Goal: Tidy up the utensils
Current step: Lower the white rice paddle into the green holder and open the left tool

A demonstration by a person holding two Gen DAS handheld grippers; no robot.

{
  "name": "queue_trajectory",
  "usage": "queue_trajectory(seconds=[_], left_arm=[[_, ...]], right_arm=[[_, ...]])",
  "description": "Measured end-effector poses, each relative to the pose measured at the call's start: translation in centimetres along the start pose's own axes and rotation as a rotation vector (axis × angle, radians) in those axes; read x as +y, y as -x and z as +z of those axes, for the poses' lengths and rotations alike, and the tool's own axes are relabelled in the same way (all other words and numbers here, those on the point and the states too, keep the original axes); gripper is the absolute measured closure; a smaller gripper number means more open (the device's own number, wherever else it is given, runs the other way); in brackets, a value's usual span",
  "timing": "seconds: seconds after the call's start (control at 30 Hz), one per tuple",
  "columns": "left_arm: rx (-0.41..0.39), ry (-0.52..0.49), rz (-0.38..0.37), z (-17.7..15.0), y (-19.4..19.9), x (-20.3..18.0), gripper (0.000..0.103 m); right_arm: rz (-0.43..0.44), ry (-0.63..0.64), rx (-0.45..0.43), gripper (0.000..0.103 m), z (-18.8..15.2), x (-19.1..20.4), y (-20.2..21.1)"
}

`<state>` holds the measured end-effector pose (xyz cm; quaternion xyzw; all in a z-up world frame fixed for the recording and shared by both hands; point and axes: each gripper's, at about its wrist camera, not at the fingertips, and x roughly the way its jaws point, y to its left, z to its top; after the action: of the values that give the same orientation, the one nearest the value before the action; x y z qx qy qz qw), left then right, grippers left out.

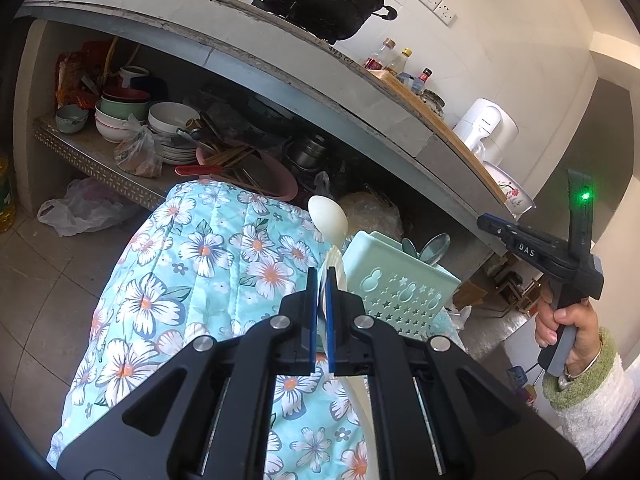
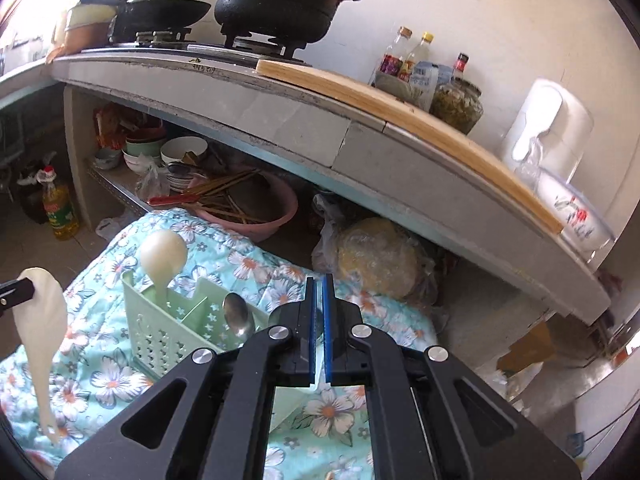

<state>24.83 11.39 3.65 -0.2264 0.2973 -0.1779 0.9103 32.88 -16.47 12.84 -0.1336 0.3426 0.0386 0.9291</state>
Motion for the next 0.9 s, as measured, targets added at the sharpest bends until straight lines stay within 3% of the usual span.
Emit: queue_trajectory(seconds=[0.3, 0.57, 0.9], left_arm=[[0.003, -0.026, 0.004, -0.4, 0.5, -1.4, 0.100], [0.006, -0.054, 0.028, -0.1, 0.9, -2.0, 0.100], [0.000, -0.077, 0.042, 0.1, 1.2, -3.2, 0.100]], right_arm=[[0.295, -0.225, 0.200, 0.100, -2.4, -1.4, -5.2], [0.344, -0.291, 0.219, 0.100, -5.9, -0.3, -6.1], [0.369, -0.311, 0.180, 0.099, -5.6, -0.6, -6.1]])
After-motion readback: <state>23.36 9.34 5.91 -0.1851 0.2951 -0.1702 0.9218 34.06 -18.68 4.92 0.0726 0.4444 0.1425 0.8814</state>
